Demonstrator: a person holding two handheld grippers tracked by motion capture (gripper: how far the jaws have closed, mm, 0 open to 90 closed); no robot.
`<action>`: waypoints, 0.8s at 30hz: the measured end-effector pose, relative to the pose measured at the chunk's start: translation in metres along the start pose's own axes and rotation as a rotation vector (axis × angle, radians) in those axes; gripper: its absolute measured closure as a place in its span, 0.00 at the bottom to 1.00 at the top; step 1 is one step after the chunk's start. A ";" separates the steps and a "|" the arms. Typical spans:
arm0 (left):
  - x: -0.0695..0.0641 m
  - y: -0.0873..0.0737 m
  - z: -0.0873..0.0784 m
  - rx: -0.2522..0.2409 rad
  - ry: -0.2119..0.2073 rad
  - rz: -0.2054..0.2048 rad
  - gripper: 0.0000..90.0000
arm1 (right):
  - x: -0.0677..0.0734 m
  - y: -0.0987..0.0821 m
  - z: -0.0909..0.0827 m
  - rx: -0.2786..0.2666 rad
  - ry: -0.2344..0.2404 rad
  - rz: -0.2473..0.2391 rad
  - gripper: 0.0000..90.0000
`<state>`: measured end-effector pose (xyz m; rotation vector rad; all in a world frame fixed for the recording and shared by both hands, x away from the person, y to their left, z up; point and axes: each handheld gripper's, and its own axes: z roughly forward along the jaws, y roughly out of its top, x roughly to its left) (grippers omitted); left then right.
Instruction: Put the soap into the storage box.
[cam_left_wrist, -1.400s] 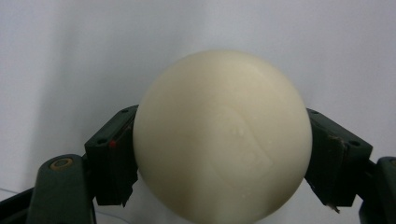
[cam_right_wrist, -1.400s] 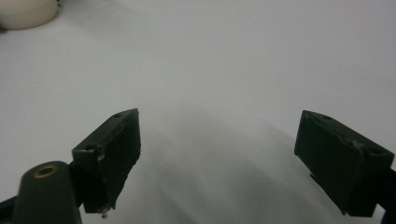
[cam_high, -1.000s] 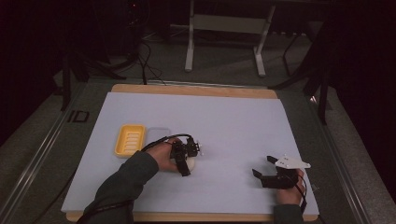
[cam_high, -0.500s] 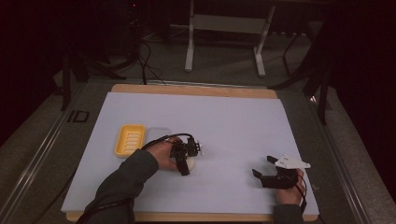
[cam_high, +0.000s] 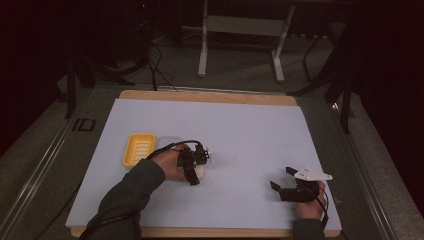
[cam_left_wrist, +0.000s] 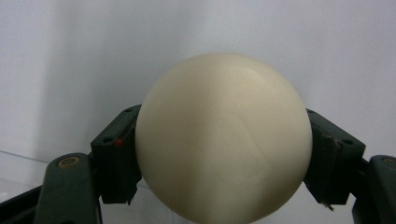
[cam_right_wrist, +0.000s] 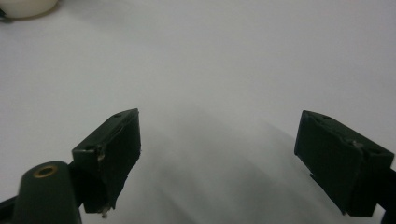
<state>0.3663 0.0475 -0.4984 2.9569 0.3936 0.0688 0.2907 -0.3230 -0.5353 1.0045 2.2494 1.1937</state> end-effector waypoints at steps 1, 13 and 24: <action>0.001 -0.001 -0.001 -0.009 -0.008 -0.005 0.28 | 0.000 0.000 0.000 0.000 0.000 0.001 0.16; 0.009 -0.008 -0.018 -0.037 0.001 -0.034 0.28 | 0.000 0.000 0.000 0.001 0.000 0.000 0.16; 0.017 -0.017 -0.029 -0.044 0.015 -0.065 0.28 | 0.000 0.000 0.000 0.003 -0.001 -0.001 0.16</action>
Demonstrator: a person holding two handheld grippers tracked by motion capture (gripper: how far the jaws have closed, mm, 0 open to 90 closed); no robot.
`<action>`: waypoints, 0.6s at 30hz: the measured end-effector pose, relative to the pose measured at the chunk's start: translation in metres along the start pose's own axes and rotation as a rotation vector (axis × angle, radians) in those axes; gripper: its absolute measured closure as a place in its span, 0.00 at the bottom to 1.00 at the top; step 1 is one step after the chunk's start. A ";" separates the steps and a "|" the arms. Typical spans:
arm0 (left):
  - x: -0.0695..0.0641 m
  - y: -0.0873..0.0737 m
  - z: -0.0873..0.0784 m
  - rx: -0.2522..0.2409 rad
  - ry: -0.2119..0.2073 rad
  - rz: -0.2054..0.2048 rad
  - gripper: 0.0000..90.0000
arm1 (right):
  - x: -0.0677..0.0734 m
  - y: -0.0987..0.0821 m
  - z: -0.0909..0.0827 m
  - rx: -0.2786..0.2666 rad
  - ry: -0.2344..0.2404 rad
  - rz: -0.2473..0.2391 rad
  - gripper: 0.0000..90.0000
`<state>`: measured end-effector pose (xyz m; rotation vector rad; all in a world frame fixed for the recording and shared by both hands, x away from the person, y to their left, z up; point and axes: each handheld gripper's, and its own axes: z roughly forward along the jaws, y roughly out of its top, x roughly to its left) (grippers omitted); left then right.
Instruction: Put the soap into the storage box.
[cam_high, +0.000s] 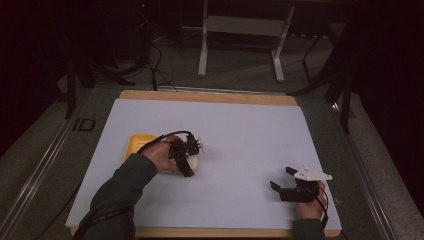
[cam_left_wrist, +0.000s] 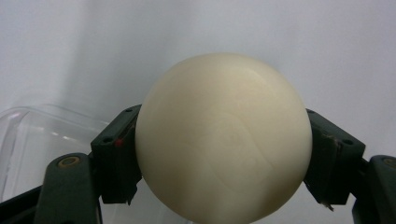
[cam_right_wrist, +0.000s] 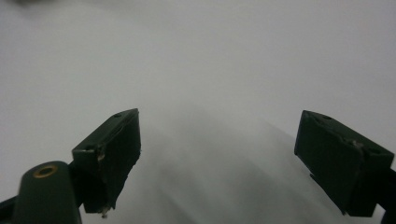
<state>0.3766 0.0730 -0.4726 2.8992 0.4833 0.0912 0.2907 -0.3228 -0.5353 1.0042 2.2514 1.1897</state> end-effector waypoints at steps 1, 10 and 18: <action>0.001 0.000 -0.001 0.001 0.000 -0.003 0.28 | 0.000 0.000 0.000 0.000 0.000 0.000 0.16; 0.010 -0.002 -0.010 -0.028 0.005 -0.034 0.28 | 0.000 0.000 0.000 -0.003 0.000 0.000 0.16; 0.014 -0.006 -0.019 -0.044 0.021 -0.044 0.28 | 0.000 0.000 0.000 -0.002 0.000 -0.001 0.16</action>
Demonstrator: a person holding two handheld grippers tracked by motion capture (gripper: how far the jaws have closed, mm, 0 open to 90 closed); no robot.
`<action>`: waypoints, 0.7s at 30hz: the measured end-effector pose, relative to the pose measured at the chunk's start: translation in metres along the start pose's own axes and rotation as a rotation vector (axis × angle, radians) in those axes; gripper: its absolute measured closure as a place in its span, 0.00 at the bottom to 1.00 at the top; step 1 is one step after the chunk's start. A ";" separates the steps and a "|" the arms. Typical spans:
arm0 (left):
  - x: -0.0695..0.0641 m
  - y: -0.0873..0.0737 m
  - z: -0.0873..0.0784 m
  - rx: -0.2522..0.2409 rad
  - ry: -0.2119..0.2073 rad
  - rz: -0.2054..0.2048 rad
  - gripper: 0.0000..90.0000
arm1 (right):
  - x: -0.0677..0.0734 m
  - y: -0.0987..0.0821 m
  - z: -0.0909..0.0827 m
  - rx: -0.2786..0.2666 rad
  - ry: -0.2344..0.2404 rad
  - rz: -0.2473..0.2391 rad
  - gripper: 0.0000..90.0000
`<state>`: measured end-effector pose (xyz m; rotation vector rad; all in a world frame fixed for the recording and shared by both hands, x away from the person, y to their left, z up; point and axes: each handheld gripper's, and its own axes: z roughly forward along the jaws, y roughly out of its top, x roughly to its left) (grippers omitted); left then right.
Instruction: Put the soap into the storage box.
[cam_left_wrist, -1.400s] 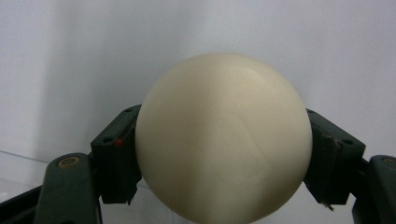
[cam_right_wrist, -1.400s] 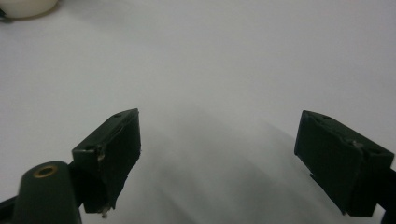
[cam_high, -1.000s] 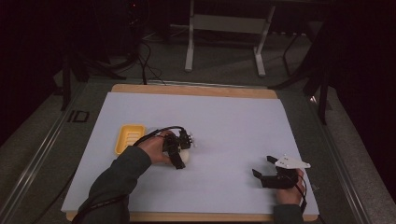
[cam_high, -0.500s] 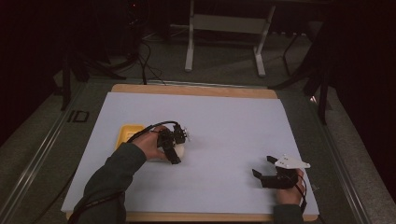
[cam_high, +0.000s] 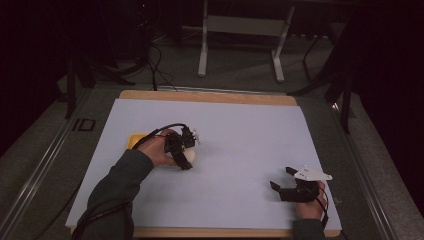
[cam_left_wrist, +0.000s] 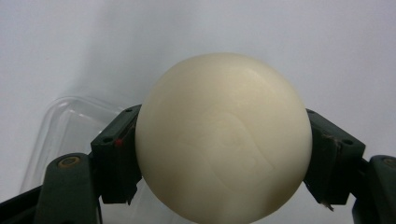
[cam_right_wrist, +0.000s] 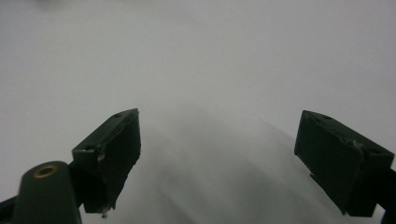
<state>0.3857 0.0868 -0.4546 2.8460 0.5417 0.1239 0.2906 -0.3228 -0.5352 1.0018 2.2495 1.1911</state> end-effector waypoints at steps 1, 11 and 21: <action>0.000 -0.001 -0.001 -0.004 0.004 -0.008 0.28 | 0.000 0.000 0.000 -0.001 0.000 0.001 0.16; 0.010 -0.011 -0.006 0.011 0.017 -0.040 0.28 | 0.000 0.000 0.000 -0.003 0.001 0.002 0.16; 0.018 -0.019 -0.010 0.023 0.042 -0.062 0.28 | 0.000 0.000 0.000 -0.005 -0.001 0.004 0.16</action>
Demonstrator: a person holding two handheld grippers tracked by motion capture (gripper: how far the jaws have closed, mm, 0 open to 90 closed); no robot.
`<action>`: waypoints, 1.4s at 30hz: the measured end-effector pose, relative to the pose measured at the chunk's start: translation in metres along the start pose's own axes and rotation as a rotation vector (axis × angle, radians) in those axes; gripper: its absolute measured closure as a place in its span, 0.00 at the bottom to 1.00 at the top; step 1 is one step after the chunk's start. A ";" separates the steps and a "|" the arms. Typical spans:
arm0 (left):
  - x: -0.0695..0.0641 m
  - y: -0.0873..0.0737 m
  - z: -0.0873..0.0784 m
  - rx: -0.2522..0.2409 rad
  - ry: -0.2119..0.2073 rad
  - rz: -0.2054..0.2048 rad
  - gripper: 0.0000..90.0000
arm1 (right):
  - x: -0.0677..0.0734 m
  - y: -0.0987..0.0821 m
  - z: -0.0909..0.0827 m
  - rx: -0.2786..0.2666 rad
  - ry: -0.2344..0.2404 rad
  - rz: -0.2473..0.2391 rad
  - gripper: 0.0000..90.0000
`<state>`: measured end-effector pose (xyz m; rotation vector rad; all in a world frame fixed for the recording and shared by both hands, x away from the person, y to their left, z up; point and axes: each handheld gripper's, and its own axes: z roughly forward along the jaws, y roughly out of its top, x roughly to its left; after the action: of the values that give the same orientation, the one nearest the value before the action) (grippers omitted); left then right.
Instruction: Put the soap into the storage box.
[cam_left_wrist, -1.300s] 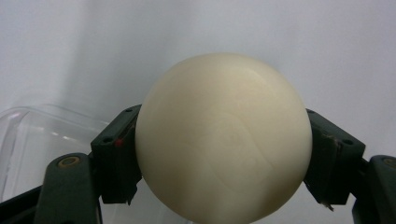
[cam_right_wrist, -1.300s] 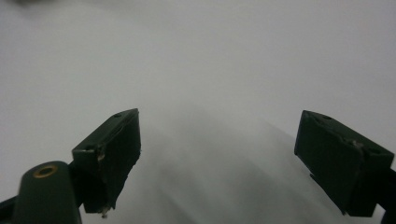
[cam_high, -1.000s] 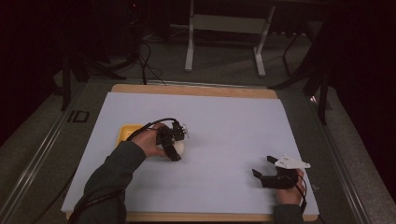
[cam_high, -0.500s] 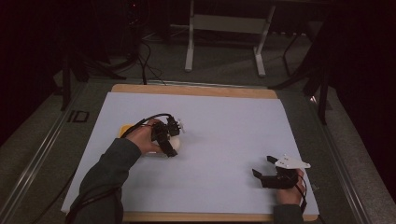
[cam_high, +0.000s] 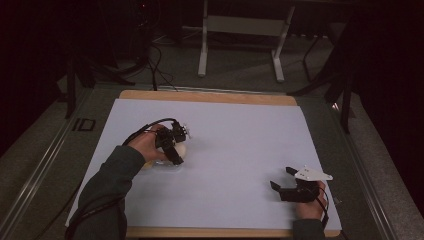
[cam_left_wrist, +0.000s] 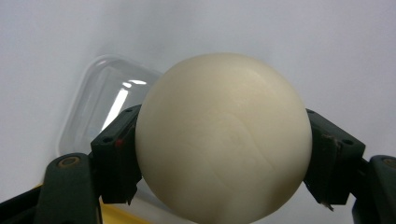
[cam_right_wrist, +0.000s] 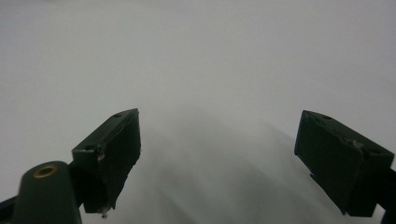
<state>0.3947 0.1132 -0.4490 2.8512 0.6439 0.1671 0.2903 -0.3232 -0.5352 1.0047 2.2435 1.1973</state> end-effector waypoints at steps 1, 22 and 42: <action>0.000 -0.001 0.000 0.000 -0.001 -0.005 0.28 | 0.000 0.000 0.000 0.000 0.000 0.000 0.16; 0.015 -0.018 -0.009 0.022 0.013 -0.059 0.28 | 0.000 0.000 0.000 0.000 0.000 -0.002 0.16; 0.026 -0.032 -0.020 0.009 0.032 -0.098 0.28 | 0.000 0.000 0.000 0.000 -0.002 -0.001 0.16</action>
<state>0.4014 0.1564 -0.4359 2.8231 0.7914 0.1950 0.2902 -0.3231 -0.5352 1.0040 2.2419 1.1957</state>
